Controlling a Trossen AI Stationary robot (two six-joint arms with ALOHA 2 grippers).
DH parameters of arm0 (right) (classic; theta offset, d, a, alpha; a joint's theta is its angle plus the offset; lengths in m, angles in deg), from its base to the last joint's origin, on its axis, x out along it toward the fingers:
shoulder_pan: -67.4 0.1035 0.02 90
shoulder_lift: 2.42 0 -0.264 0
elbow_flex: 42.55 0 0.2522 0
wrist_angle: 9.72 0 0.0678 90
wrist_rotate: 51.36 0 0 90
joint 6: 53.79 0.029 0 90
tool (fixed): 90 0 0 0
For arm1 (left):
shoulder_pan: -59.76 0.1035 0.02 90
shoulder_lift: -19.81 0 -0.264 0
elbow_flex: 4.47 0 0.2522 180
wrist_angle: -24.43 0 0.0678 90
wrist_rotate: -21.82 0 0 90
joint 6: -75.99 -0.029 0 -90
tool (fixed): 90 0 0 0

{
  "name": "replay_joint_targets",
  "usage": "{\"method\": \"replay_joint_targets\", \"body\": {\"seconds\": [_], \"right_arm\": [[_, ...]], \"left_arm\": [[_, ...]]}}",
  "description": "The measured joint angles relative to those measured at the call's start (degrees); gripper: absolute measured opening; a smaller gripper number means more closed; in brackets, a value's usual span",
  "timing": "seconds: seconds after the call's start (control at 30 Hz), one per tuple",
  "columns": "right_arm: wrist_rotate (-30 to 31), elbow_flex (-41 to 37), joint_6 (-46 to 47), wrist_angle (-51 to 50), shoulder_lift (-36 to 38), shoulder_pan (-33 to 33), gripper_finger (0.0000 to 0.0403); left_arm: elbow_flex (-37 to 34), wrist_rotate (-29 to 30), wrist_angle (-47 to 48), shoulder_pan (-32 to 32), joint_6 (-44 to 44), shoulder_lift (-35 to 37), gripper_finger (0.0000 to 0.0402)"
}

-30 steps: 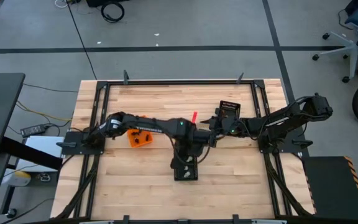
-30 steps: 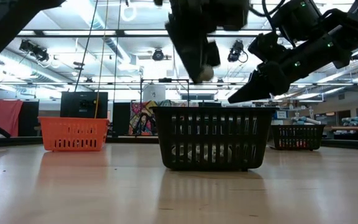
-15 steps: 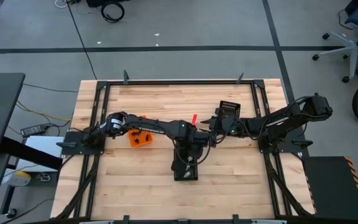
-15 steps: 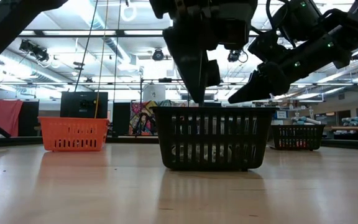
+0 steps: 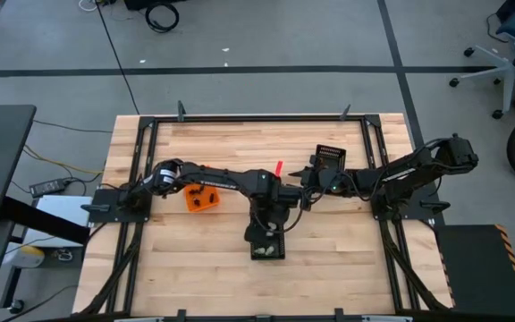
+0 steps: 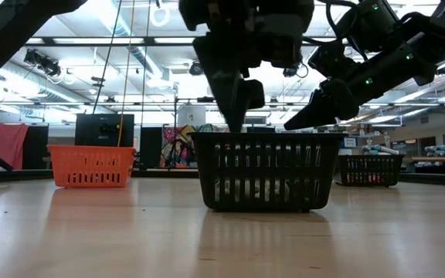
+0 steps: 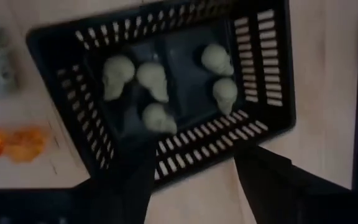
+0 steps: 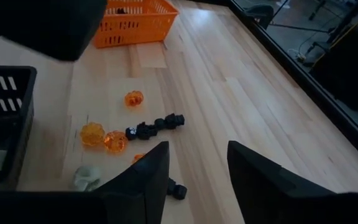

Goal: Sort Halloween decoration
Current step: Put the black skeleton toy into the orange bin

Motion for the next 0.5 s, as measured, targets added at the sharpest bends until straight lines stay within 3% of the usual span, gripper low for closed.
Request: {"method": "replay_joint_targets", "body": {"seconds": [0.5], "right_arm": [[0.0,0.1,0.7,-0.5,0.0,0.0,0.0167]], "left_arm": [[-0.1,3.9,3.3,4.6,-4.9,3.0,0.019]]}}
